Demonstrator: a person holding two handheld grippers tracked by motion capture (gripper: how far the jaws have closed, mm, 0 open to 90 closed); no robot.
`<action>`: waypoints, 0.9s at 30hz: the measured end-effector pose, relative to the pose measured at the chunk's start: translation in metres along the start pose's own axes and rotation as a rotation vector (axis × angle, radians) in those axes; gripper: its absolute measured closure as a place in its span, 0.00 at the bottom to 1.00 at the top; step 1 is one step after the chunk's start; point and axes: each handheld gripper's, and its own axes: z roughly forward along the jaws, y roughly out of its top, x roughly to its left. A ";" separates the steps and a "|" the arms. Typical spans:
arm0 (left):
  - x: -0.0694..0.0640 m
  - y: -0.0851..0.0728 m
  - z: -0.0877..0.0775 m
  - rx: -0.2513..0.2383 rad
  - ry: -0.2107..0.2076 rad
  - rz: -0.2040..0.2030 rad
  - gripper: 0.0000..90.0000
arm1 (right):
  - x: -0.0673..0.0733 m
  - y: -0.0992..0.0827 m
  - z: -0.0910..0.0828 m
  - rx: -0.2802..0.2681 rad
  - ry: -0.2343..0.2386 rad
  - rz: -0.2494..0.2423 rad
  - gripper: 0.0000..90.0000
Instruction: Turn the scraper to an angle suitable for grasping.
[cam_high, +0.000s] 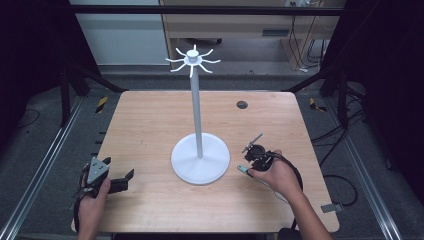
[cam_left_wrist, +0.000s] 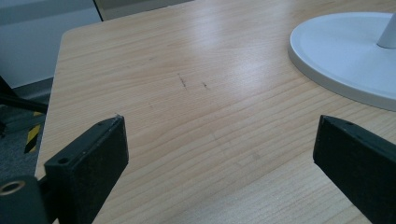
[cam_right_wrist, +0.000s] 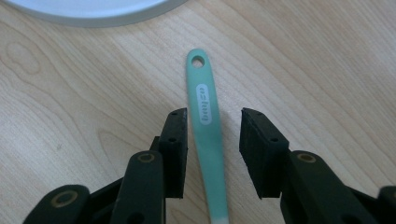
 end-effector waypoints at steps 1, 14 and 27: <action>0.000 0.000 0.000 0.000 0.001 -0.002 0.03 | 0.001 0.000 0.001 0.006 0.004 -0.003 0.70; -0.004 0.001 0.001 0.002 -0.012 0.012 0.03 | 0.002 0.007 0.014 0.056 0.012 -0.018 0.73; -0.007 0.001 0.003 0.005 -0.018 0.022 0.04 | -0.001 0.008 0.018 0.071 0.024 -0.002 0.77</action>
